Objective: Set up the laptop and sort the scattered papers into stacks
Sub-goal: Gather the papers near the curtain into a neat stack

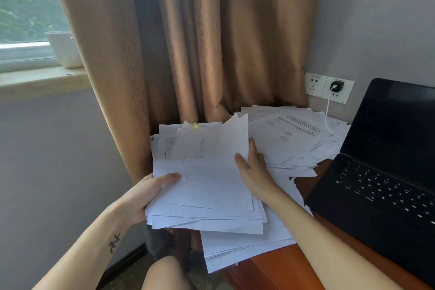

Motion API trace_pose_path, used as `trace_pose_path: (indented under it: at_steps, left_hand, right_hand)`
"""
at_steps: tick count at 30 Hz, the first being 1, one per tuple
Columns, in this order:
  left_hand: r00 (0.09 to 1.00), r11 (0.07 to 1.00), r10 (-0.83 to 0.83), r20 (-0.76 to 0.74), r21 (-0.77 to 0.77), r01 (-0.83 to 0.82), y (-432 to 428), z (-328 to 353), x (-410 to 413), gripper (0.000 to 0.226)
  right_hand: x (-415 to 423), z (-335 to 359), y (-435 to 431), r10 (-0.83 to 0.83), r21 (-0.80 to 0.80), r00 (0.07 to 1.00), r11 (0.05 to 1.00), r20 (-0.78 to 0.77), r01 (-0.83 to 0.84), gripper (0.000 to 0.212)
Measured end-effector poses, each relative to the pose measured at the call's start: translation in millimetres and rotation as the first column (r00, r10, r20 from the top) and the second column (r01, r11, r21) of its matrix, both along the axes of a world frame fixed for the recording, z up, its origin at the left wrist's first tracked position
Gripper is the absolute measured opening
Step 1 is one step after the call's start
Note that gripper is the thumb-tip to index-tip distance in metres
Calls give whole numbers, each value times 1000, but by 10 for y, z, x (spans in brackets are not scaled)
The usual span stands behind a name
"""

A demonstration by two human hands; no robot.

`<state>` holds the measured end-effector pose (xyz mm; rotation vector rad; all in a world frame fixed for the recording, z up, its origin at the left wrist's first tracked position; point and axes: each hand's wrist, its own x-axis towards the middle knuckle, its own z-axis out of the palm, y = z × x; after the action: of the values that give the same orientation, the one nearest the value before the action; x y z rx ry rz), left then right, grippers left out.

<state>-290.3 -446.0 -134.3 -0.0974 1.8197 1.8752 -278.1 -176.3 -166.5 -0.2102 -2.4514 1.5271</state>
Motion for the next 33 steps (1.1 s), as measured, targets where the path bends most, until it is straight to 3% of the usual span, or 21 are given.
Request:
trace_pose_path:
  at_steps: [2, 5, 10, 15, 19, 23, 25, 33]
  left_hand:
    - [1000, 1000, -18, -12, -3, 18, -18, 12, 4, 38]
    - [998, 1000, 0, -65, -8, -1, -2, 27, 33, 37]
    - [977, 997, 80, -199, 19, -78, 3, 57, 136, 35]
    - [919, 988, 149, -364, 84, -127, 1, 157, 226, 36]
    - [838, 985, 169, -518, 111, -130, 101, 318, 207, 47]
    - [763, 984, 179, -621, 107, -144, 349, 425, 46, 25]
    - [735, 984, 176, -655, 97, -149, 505, 445, -51, 18]
    - [749, 981, 191, -634, 108, -158, 863, 249, -218, 23]
  right_hand:
    - [-18, -28, -15, -19, 50, 998, 999, 53, 16, 73]
    - [-16, -29, 10, -15, -2, 999, 1000, 46, 15, 83]
    - [53, 85, 50, 53, -121, 999, 991, -7, -53, 56]
    - [154, 384, 120, 144, -252, 990, 957, -2, -140, 51]
    - [197, 675, 229, 122, -262, 985, 953, -124, -151, 56]
    - [273, 925, 338, 25, -247, 958, 964, -285, -99, 58]
    - [306, 987, 390, -31, -229, 935, 972, -353, -54, 59]
    - [352, 969, 502, -107, -162, 891, 986, -442, 38, 59]
